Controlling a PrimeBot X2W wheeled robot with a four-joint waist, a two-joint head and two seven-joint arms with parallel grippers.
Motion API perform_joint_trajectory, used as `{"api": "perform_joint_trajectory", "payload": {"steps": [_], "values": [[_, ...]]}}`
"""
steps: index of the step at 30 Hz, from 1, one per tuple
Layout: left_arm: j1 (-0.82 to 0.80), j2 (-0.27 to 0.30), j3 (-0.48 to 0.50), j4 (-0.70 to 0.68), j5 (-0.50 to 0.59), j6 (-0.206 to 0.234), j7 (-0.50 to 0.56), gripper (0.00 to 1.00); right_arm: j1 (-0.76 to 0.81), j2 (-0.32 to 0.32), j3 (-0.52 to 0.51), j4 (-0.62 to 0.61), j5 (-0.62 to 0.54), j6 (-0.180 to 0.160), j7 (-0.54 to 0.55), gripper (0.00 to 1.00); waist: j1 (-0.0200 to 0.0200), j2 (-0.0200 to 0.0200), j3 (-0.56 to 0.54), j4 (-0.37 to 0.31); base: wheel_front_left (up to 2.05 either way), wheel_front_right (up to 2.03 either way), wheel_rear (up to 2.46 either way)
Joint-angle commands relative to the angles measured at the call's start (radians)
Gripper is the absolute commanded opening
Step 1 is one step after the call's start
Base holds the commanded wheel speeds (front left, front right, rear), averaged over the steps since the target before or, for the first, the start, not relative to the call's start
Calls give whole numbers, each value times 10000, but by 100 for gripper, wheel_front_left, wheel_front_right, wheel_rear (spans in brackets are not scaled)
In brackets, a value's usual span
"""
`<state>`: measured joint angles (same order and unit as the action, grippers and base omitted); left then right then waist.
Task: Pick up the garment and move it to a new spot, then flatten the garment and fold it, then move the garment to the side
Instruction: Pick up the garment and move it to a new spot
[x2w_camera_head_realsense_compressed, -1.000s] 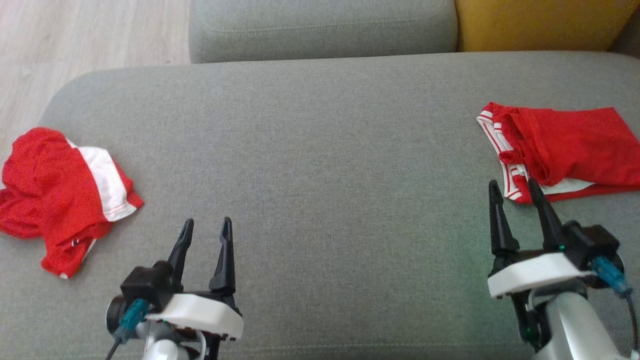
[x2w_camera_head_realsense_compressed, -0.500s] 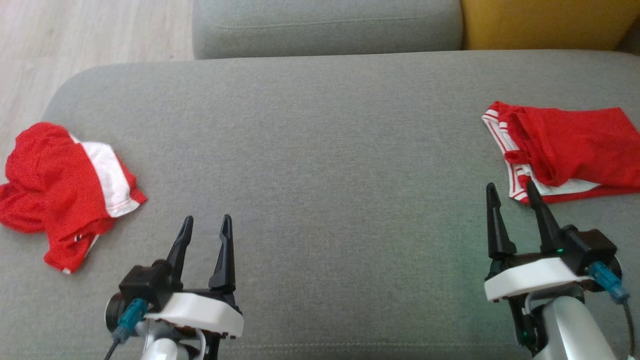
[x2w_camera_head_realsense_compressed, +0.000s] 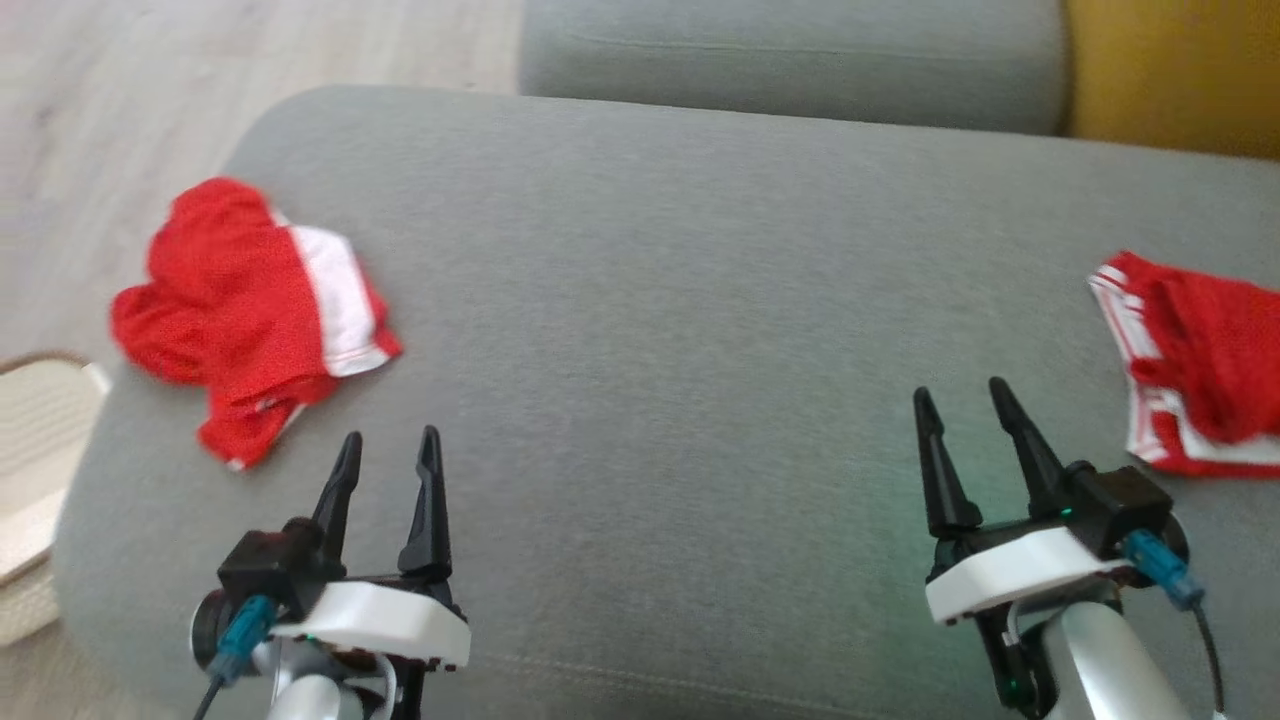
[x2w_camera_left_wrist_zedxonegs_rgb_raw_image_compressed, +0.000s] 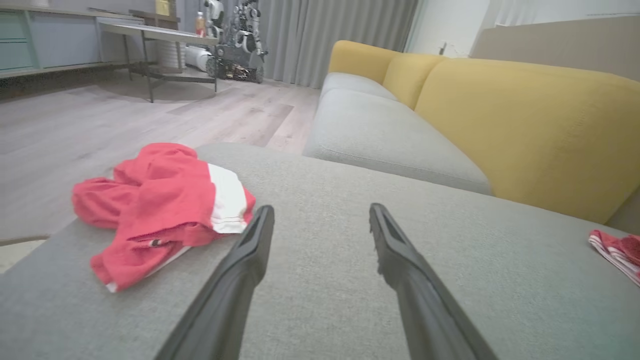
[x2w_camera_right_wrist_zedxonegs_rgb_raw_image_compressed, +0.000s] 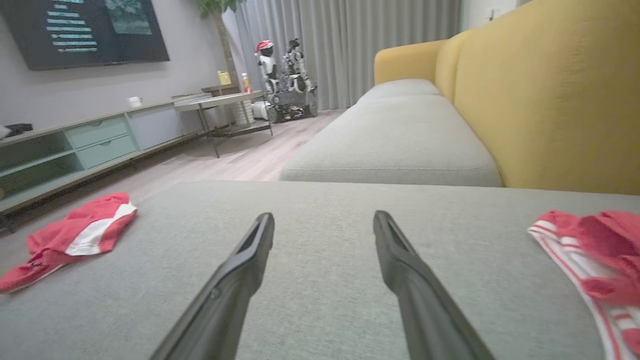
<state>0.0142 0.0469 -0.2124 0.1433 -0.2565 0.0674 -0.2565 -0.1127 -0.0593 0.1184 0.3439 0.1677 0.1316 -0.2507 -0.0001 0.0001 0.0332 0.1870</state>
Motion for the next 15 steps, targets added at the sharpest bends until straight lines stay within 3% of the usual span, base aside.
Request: {"api": "perform_joint_trajectory", "payload": {"steps": [1, 15], "values": [[-373, 33, 389, -297, 56, 70, -53, 100, -262, -17, 323, -221, 97, -9, -110, 100, 1, -1, -77, 594, 0, 0, 0], [-50, 33, 583, -570, -39, 213, -53, 100, -232, -15, 950, -52, 281, -9, -110, 100, 1, -1, -98, 2148, 0, 0, 0]]}}
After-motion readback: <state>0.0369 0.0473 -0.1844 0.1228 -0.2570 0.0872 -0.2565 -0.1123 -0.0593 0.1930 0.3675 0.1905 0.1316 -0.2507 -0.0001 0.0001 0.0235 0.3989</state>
